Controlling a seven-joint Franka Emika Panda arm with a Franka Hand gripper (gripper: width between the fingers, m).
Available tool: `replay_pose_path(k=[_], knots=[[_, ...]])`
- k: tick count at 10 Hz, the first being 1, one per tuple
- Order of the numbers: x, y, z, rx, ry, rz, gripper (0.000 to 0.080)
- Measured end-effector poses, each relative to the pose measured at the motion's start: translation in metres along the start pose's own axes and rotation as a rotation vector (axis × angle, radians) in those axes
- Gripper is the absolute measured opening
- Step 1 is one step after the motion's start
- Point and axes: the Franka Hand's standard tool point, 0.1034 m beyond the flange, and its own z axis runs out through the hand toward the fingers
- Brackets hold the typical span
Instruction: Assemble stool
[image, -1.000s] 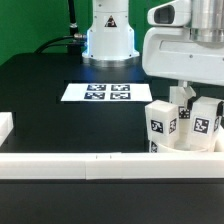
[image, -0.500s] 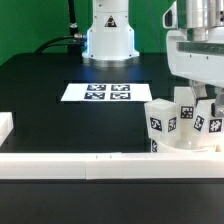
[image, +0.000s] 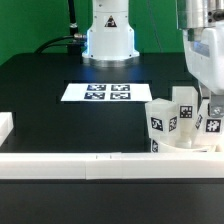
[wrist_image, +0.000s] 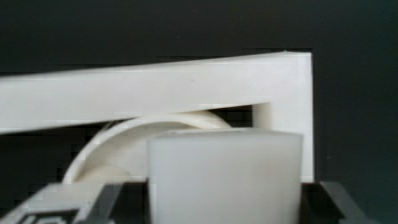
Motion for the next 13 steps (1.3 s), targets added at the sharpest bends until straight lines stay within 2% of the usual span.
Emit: replay_pose_path(k=[1,3,4,7,11,12,13], knots=[[0.002,-0.001,0.000,0.030,-0.017,0.134,0.0337],[0.000,0.000,0.000,0.115,-0.057,0.434,0.0337],[-0.002,0.000,0.000,0.131,-0.072,0.481,0.0337],[-0.004,0.003,0.001,0.115,-0.096,0.559,0.0337],[-0.002,0.003,0.002,0.117,-0.111,0.593,0.0337],[-0.003,0.003,0.000,0.118,-0.113,0.576,0.0414],[-0.004,0.001,-0.010,0.125,-0.123,0.565,0.0549]])
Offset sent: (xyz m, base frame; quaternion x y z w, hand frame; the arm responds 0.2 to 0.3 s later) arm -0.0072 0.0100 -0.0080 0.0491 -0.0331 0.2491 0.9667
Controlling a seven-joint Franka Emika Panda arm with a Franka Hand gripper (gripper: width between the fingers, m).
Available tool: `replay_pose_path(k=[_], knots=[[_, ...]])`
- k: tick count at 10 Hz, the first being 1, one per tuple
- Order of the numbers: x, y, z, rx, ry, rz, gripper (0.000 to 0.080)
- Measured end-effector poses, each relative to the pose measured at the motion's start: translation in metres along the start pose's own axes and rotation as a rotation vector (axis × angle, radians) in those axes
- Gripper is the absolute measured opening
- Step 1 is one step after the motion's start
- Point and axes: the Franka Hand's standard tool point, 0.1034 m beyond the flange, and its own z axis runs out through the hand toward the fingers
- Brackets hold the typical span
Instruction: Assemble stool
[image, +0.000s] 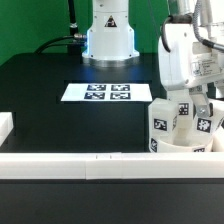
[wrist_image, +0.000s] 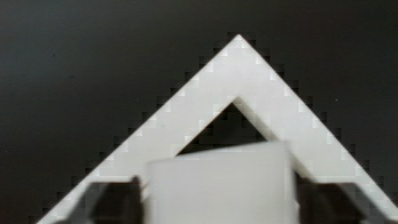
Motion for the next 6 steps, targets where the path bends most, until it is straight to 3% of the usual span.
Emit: replay_pose_path(k=[1,2,3,6], knots=[[-0.003,-0.001,-0.013,0.002,-0.016,-0.016,0.0549],[-0.009,-0.001,-0.028,0.002,-0.035,-0.019,0.0631],[-0.012,-0.002,-0.037,0.006,-0.047,-0.021,0.0645],[-0.009,-0.001,-0.032,0.003,-0.038,-0.023,0.0649]])
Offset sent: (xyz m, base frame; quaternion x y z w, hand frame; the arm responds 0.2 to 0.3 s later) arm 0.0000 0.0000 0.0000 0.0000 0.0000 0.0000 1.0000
